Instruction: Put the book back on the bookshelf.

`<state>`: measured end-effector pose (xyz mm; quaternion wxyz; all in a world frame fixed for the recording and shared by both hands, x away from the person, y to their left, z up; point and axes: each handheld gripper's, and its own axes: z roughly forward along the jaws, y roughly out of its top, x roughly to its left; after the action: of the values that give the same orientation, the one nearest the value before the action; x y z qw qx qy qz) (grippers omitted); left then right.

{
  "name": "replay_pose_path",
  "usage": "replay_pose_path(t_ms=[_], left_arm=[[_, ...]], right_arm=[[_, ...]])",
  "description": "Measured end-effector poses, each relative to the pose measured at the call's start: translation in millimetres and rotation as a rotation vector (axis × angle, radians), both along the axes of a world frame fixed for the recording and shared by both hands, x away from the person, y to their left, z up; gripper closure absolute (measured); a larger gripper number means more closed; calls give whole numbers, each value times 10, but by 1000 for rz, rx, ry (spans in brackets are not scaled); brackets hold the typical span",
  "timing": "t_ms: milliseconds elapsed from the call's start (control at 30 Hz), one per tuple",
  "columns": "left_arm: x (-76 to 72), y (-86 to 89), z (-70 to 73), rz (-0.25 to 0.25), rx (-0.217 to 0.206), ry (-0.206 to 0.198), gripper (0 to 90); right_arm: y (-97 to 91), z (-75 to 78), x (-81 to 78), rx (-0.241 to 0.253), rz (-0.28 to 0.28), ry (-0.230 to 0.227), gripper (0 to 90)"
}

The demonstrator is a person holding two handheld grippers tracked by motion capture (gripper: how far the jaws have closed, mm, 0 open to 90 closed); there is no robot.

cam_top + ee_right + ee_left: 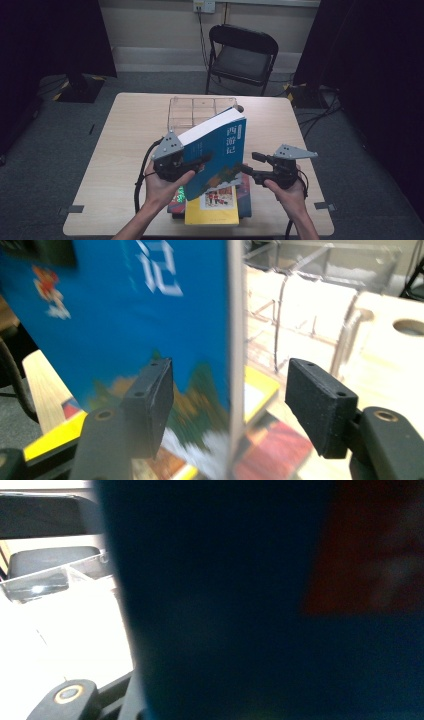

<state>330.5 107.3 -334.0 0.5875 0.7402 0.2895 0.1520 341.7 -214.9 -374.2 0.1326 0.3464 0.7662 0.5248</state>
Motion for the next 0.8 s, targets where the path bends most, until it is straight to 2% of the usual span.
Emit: replay_pose_path(t_ms=[100,167,367,433,533,567,667,767,800], left_arm=[[8,72,17,22,11,14,618],[3,115,23,35,21,7,619],[35,298,6,66,-12,32,619],[39,340,4,78,-12,29,619],[53,396,28,88,11,25,619],[54,416,34,92,20,21,619],[63,477,26,108,6,34,619],[81,540,14,131,-17,46,620],[79,554,12,142,-29,63,620]], right_arm=[[-83,-105,-13,-7,-24,25,351],[-110,-185,-26,-38,-40,39,347],[-161,-411,-85,-125,-68,77,343],[-211,-464,-90,-122,-83,94,341],[-294,-546,-80,-144,-99,108,324],[-323,-581,-78,-166,-107,112,316],[-418,-723,-72,-222,-141,134,299],[-516,-873,-49,-240,-174,166,288],[-543,-906,-34,-241,-183,176,277]])
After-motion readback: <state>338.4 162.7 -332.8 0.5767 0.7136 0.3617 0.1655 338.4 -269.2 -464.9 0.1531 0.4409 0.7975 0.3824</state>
